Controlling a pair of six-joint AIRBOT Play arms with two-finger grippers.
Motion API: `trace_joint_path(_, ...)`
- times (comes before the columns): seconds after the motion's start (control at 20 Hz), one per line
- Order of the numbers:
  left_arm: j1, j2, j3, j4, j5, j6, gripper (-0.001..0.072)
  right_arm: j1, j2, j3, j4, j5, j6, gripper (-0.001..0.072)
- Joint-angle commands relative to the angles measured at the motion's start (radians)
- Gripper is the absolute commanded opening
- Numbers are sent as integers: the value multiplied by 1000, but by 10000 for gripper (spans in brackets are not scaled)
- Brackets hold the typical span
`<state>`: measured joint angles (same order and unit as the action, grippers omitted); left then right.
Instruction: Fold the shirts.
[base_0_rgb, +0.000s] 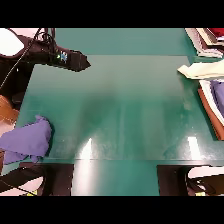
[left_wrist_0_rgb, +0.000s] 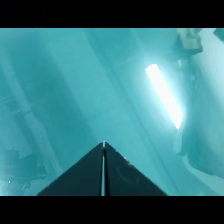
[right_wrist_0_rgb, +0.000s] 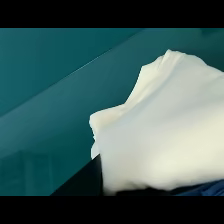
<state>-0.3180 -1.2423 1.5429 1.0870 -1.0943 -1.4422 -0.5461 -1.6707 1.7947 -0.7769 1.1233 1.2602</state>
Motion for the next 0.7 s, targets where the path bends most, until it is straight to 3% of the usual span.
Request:
trace_joint_path(0.0, -5, 1, 0, -2, 2, -2, 22, -66, 0, 7, 66, -62, -35, 15)
trace_joint_path(0.4, -5, 1, 0, -6, 0, -2, 22, -81, 13, 294, 95, -5, -66, 15)
trace_joint_path(0.65, -5, 1, 0, -18, -33, 0, 22, -161, 134, 151, 94, 9, -145, 15)
